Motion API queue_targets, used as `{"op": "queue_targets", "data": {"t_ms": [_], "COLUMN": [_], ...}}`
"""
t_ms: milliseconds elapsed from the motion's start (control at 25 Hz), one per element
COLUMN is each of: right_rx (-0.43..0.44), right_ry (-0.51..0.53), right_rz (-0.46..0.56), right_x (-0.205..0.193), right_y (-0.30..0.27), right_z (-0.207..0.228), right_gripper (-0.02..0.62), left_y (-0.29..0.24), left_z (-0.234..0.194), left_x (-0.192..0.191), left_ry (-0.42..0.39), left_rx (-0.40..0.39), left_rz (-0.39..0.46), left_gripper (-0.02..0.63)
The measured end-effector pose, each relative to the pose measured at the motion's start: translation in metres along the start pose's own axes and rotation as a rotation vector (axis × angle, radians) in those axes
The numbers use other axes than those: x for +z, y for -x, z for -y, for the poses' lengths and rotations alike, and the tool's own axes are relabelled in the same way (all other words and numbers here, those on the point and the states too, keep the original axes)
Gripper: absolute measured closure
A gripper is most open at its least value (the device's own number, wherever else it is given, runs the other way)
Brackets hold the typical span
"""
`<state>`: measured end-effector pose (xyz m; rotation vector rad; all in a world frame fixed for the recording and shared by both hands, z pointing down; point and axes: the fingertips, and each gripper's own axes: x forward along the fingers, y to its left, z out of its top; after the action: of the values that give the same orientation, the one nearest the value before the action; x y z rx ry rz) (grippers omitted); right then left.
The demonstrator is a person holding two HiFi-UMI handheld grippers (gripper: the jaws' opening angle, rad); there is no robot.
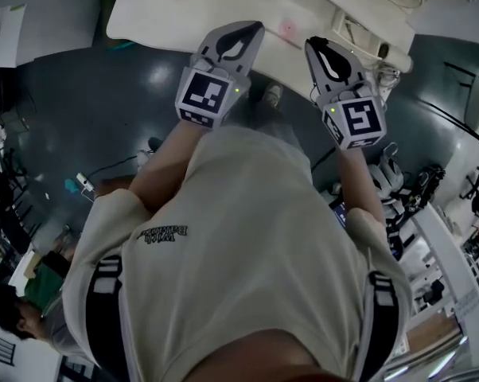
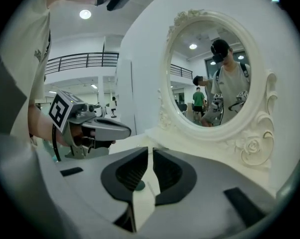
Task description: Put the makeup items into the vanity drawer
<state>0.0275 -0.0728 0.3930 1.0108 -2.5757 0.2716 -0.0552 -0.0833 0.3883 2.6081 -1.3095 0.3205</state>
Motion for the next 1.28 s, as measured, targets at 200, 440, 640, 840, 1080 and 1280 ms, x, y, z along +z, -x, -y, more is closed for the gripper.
{"op": "queue_targets", "data": {"t_ms": [200, 440, 640, 840, 1080, 1280], "right_rx": [0.036, 0.080, 0.102, 0.129, 0.149, 0.167], "right_ry": [0.008, 0.025, 0.042, 0.072, 0.133, 0.178], "right_rz": [-0.119, -0.259, -0.364, -0.452, -0.534, -0.560], "right_x": [-0.044, -0.106, -0.150, -0.186, -0.215, -0.224], "right_y": [-0.029, -0.059, -0.080, -0.095, -0.107, -0.110], "right_z": [0.004, 0.010, 0.013, 0.014, 0.015, 0.017], "right_gripper": [0.526, 0.505, 0.505, 0.505, 0.505, 0.508], "left_y": [-0.025, -0.052, -0.065, -0.073, -0.077, -0.082], "left_z": [-0.010, -0.009, -0.003, 0.002, 0.003, -0.003], "left_x": [-0.034, -0.079, -0.116, -0.143, -0.174, -0.188], "left_ry": [0.027, 0.029, 0.041, 0.067, 0.105, 0.117], "left_rx": [0.019, -0.014, -0.056, -0.086, -0.099, -0.094], "left_rz": [-0.054, -0.133, -0.206, -0.261, -0.329, -0.351], "left_gripper": [0.592, 0.592, 0.592, 0.592, 0.592, 0.591]}}
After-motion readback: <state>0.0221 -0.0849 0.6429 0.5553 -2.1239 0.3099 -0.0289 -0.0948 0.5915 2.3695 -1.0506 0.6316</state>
